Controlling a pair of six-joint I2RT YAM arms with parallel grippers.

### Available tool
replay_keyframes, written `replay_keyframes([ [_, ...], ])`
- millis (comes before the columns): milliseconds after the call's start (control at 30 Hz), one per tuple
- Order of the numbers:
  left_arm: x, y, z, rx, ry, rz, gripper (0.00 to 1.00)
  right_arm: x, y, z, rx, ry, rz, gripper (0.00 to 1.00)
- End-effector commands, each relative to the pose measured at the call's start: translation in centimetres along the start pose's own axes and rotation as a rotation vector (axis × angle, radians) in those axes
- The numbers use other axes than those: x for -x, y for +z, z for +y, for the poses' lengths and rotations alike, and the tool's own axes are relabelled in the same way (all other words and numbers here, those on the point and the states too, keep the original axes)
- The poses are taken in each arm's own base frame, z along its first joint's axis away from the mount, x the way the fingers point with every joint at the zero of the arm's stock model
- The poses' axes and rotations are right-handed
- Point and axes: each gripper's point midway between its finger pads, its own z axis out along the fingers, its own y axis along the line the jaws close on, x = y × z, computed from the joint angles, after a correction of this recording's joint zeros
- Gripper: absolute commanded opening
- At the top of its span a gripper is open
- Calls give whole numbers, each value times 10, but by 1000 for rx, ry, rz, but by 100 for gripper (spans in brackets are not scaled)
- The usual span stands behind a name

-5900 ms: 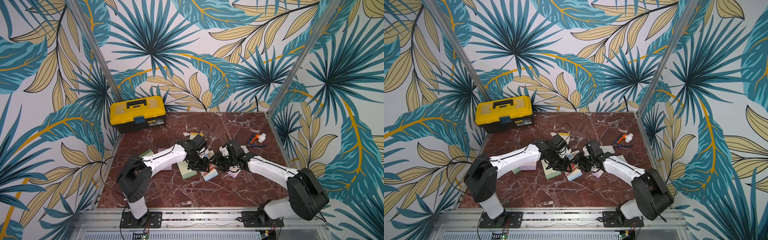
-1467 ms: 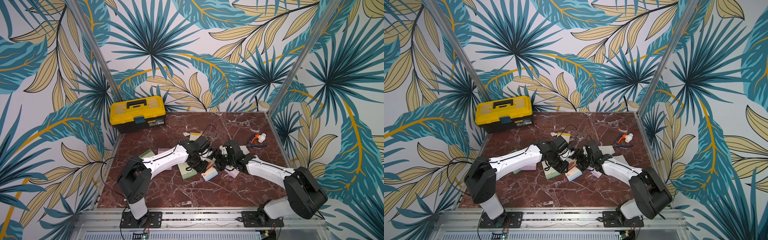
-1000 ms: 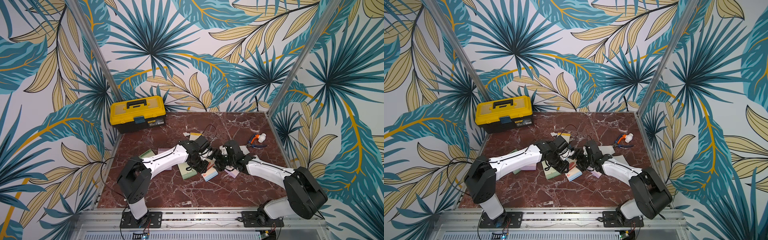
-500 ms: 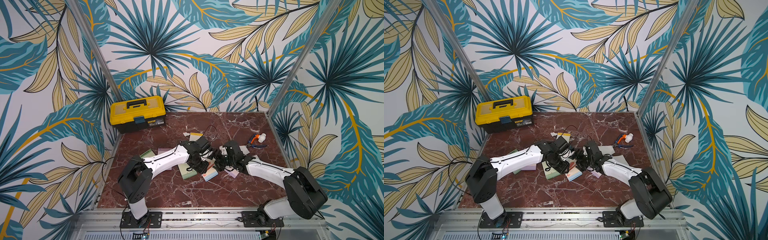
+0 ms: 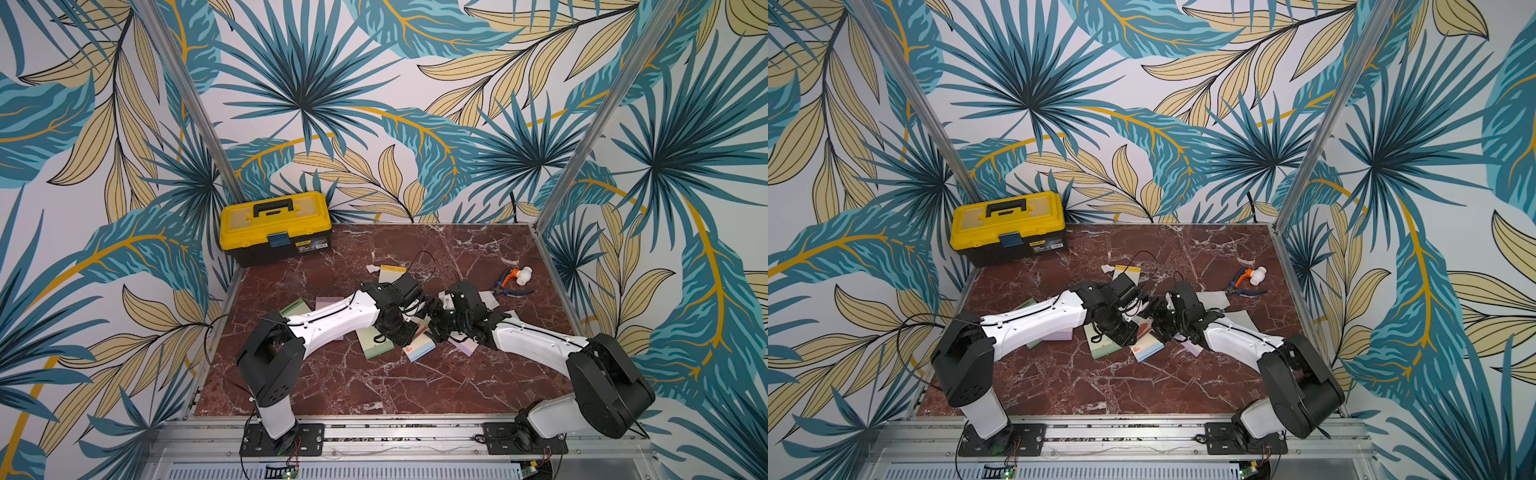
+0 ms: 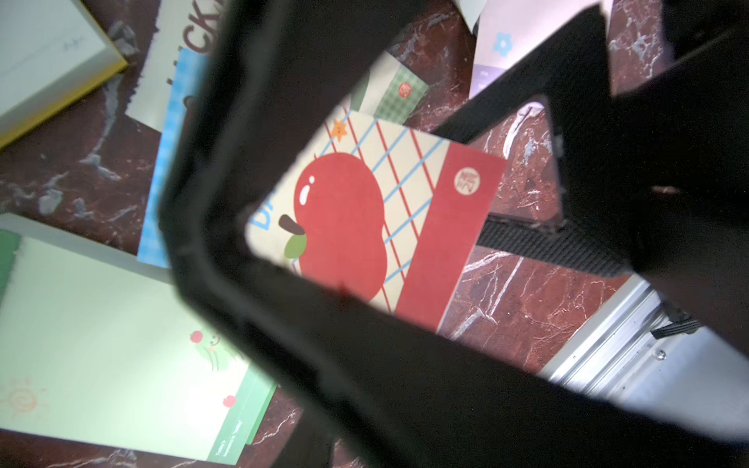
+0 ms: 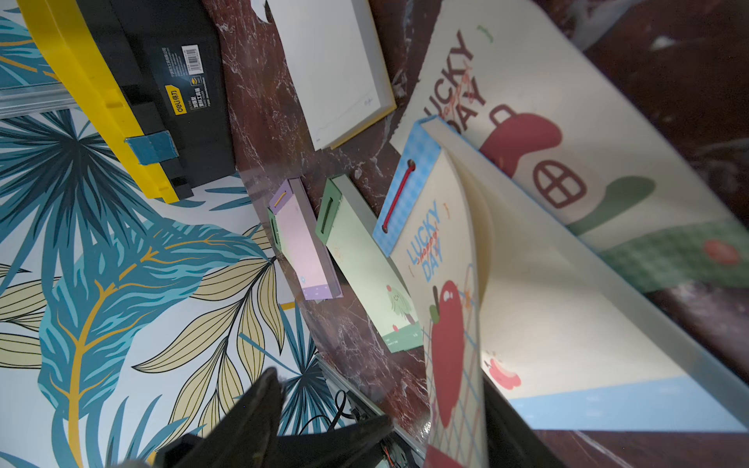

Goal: Tear off pages from different memo pads
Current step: Pick up the memo pad from the center of the board.

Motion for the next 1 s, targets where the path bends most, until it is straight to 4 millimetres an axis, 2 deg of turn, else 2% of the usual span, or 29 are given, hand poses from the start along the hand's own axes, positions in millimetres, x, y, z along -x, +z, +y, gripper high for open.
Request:
replay_keyframes([
  [0,9,-6,-1,18,3,-28,31,-3,-4,7,39,-14,2,71],
  [467,10,-7,9,80,-28,-34,18,-5,-5,12,57,-24,8,71],
  [767,9,-3,7,89,-17,-18,18,-8,-4,19,98,-20,20,71],
  [967,9,1,6,93,-8,0,8,-9,-4,20,104,-19,22,71],
])
